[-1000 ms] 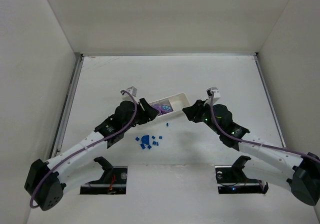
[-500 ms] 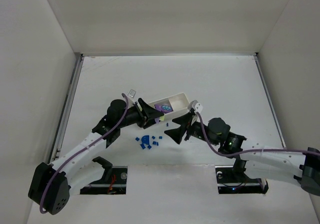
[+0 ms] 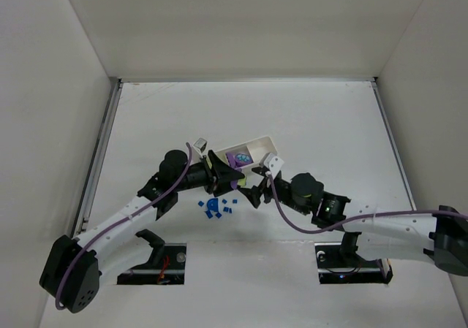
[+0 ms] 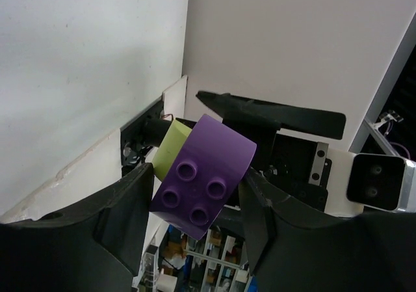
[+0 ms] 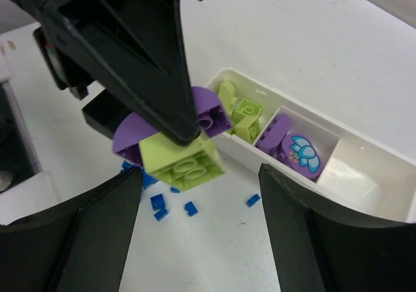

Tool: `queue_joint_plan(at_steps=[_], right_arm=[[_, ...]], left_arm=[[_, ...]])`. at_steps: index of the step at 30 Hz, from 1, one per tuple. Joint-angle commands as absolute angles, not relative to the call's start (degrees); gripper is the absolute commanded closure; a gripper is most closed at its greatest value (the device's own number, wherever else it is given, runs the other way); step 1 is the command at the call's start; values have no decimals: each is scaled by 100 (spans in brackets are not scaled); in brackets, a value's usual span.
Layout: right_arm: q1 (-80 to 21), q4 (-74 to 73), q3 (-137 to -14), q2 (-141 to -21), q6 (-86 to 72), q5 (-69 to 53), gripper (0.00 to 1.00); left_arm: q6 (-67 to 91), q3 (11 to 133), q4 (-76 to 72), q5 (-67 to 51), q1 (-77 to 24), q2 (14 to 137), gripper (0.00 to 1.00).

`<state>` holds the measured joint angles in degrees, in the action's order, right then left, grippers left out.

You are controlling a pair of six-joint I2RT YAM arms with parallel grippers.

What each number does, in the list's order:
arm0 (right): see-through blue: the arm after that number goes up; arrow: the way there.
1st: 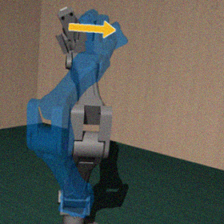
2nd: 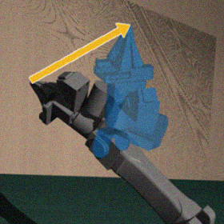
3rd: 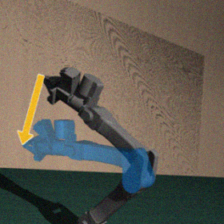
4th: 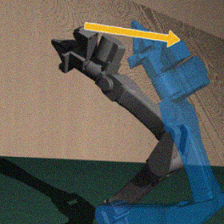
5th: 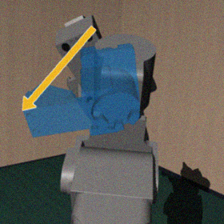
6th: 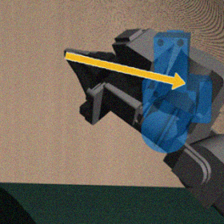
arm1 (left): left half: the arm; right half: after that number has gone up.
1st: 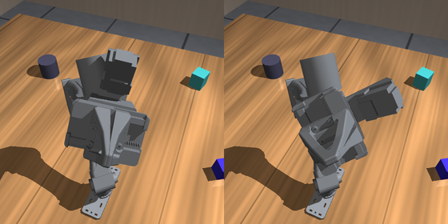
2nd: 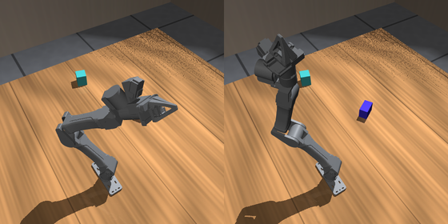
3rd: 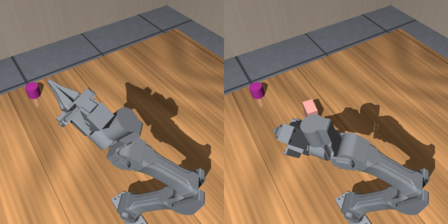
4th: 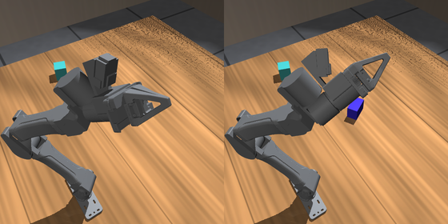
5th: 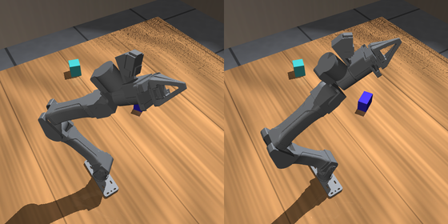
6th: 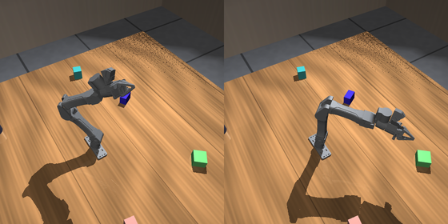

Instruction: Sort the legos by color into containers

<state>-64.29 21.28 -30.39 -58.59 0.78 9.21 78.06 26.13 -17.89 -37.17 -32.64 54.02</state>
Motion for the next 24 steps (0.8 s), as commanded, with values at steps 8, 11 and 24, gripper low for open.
queue_joint_plan(at_steps=[8,11,24], right_arm=[[-6499,2347,-3419,-6108,413,1143,42],[-6552,2347,-3419,-6179,387,1107,55],[-6570,2145,-3384,-6117,70,1046,69]], left_arm=[[7796,2435,-2109,-3929,-3511,5273,74],[7778,2435,-2127,-3911,-3520,5238,73],[7778,2233,-2425,-3709,-3274,4975,53]])
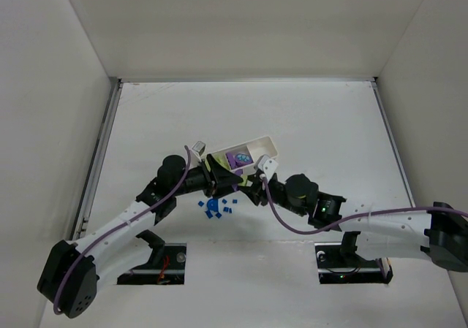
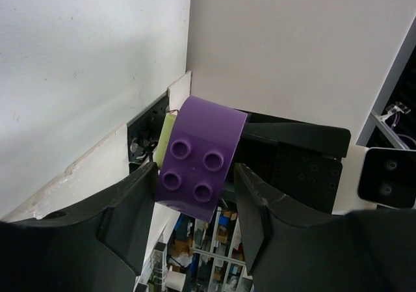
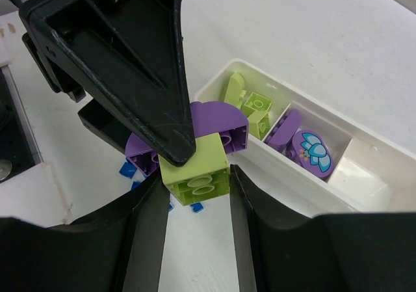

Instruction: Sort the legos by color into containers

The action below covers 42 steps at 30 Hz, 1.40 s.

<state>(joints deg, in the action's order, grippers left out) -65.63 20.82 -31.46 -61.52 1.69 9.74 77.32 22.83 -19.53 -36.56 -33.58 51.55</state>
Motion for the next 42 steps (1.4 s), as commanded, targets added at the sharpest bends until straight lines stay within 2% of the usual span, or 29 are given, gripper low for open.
queue_joint_plan(at_steps=[1,7,21,27,34,42], right_arm=[[-6570,2136,-3375,-6108,62,1046,69],[-6526,2118,-3384,-6108,-26,1028,68],[-6526,2144,-3419,-6267,-220,853,68],[-6456,2188,-3472,-6337,-343,677,69],[-6333,2294,-3393,-6250,-536,659,69],[-6069,2355,-3261,-5871,-782,466,69]], left_arm=[[7796,2206,-2478,-3692,-3230,4940,53],[8006,2013,-3014,-3551,-2984,4816,53],[8191,1942,-3683,-3472,-3089,5124,60],[8156,1846,-3735,-3402,-3045,4975,70],[8112,1653,-3709,-3305,-2818,4659,89],[8042,1213,-3367,-3489,-1667,4149,92]])
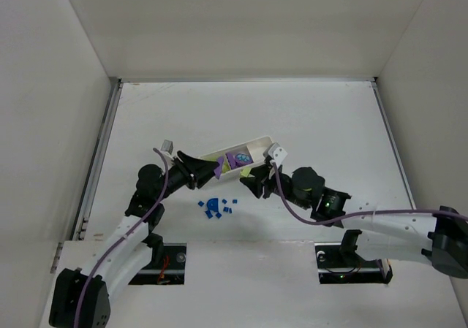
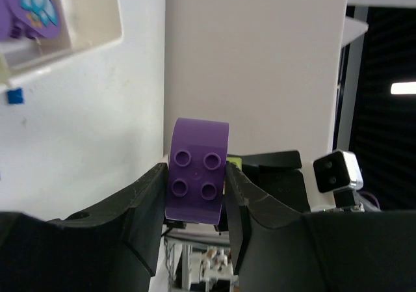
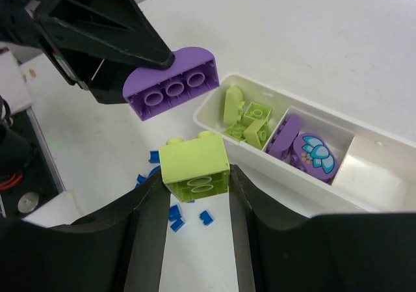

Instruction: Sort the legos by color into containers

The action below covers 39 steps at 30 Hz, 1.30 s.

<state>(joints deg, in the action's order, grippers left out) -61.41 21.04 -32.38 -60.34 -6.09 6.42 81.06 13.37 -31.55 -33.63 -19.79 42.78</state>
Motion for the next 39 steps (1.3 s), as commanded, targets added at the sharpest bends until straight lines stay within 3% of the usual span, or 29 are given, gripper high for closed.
queue_joint_plan(at_steps=[1,11,21,27,39], right_arm=[[-6051,2390,-3278,-5915,-808,466,69],[-5911,2971,-4507,-8259,-1239,1125,68],[-5594,2936,-5660,-10001,-1828,1424,63],[-5489,2997,-5774,-10187,-2013,1327,46],[-5199,2980,-5134,-9230,-2136,1344,38]], left_arm=[[8016,1204,-3358,-3498,-1587,4131,92],[7165,1801,-3007,-2717,-1261,3779,91],[5767,2039,-1566,-1513,-1358,3683,91],[5353,2153,-1266,-1064,-1629,3700,91],[4668,2619,-1169,421,-3027,4227,91]])
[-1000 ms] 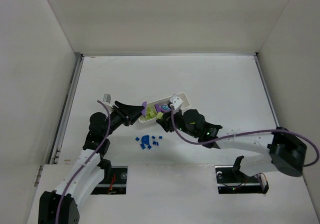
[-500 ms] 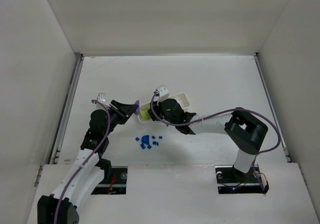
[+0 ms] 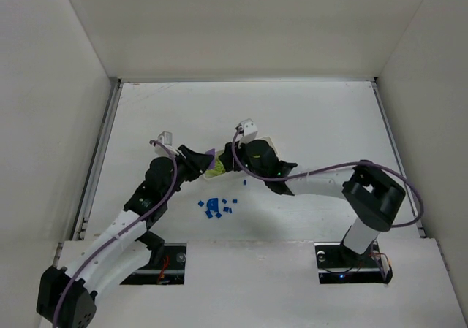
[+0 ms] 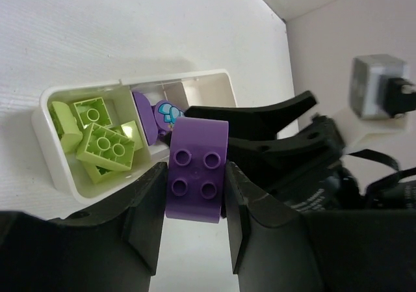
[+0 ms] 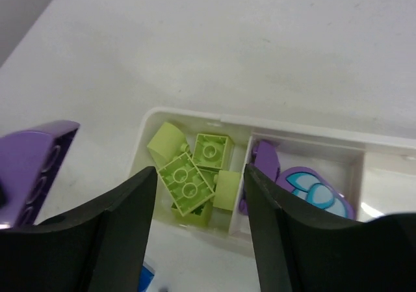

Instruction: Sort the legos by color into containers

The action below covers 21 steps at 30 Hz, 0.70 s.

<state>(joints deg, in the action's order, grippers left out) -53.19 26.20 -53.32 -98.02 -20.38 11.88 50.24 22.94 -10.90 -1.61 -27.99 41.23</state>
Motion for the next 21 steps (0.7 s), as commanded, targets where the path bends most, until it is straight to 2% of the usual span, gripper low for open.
queue_joint_plan(at_steps=[1,3,5,7,10,17,21], right_arm=[[-5155,3006,-4976,-9046,-2144,1440,40],[-4980,2945,-4668,-8633,-2214,1678,52],[-4769,2805,-4413,-8246,-2416,1845,68],[-4532,2515,-4246,-7894,-2671,1898,75],[-4276,2189,-4009,-7428,-2786,1960,75],[-4153,2706,-3288,-6979,-2847,2153,59],[-4153,2962,-3085,-6900,-2944,2153,53]], left_arm=[[4606,2654,-1169,526,-3149,4332,91],[4448,2777,-1169,720,-3396,4621,91],[4281,2952,-1186,913,-3642,4982,91],[4070,3189,-1222,1107,-3870,5403,90],[3745,3585,-1248,1318,-4117,6106,90],[3340,4429,-1283,1380,-4284,7539,88],[3068,4798,-1231,1354,-4328,8050,87]])
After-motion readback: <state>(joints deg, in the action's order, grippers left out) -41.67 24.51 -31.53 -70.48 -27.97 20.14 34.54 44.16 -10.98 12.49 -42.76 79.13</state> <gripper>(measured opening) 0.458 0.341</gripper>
